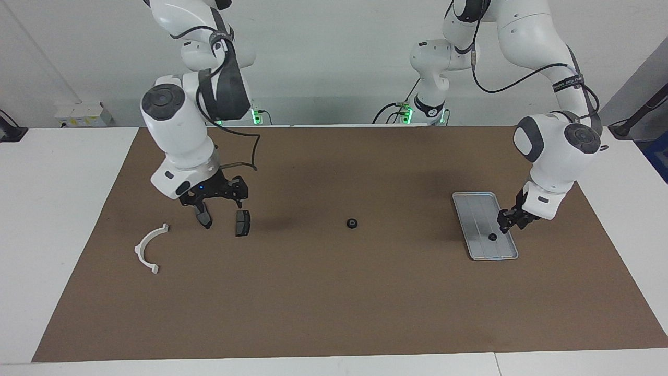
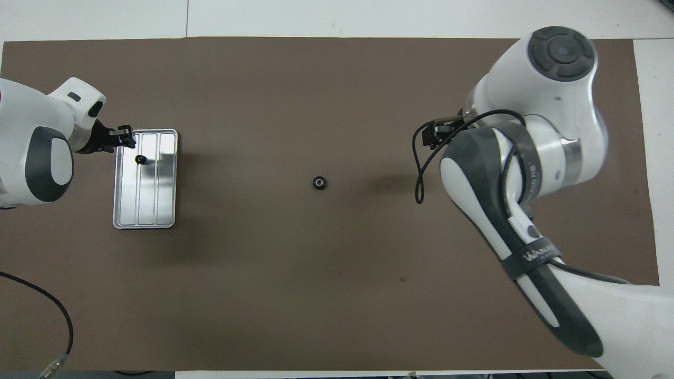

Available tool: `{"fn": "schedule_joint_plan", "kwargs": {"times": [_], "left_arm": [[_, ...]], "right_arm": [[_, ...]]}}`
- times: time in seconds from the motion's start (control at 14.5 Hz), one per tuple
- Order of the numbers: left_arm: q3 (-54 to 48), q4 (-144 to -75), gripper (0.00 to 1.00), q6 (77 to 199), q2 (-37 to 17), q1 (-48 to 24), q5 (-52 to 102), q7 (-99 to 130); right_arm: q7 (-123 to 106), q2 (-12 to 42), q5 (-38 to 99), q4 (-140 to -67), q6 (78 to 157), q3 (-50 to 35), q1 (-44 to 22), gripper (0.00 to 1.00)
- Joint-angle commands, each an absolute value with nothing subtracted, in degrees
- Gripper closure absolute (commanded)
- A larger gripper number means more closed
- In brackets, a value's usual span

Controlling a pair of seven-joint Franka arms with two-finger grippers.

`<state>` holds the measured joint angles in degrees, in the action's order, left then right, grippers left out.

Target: Place bearing gear from tray to pile

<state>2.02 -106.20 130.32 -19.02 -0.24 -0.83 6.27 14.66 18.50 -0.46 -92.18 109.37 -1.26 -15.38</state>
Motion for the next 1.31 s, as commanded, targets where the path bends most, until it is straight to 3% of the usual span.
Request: {"fn": "schedule_joint_plan", "kwargs": {"times": [0.0,0.41,0.62,1.24], "left_arm": [[1.8,-107.2,0.55,132.7,-19.8,0.5,-1.2,5.6],[1.7,-112.2,0.55,139.0,-20.3,0.8,-1.1,5.8],[1.6,-112.1,0.49,139.0,-20.3,0.8,-0.8,6.4],[1.7,-111.6,0.5,138.3,-20.3,0.6,1.9,6.6]], "right_arm": [[22.3,21.4,-1.9,-90.4,111.3,-1.1,-19.6,0.01],[42.7,29.6,-2.5,-86.2,113.0,-1.1,-31.0,0.01],[45.0,31.7,-1.8,-85.2,113.8,-1.2,-31.8,0.01],[47.6,37.5,-1.7,-75.3,118.5,-1.7,-36.0,0.01]]}}
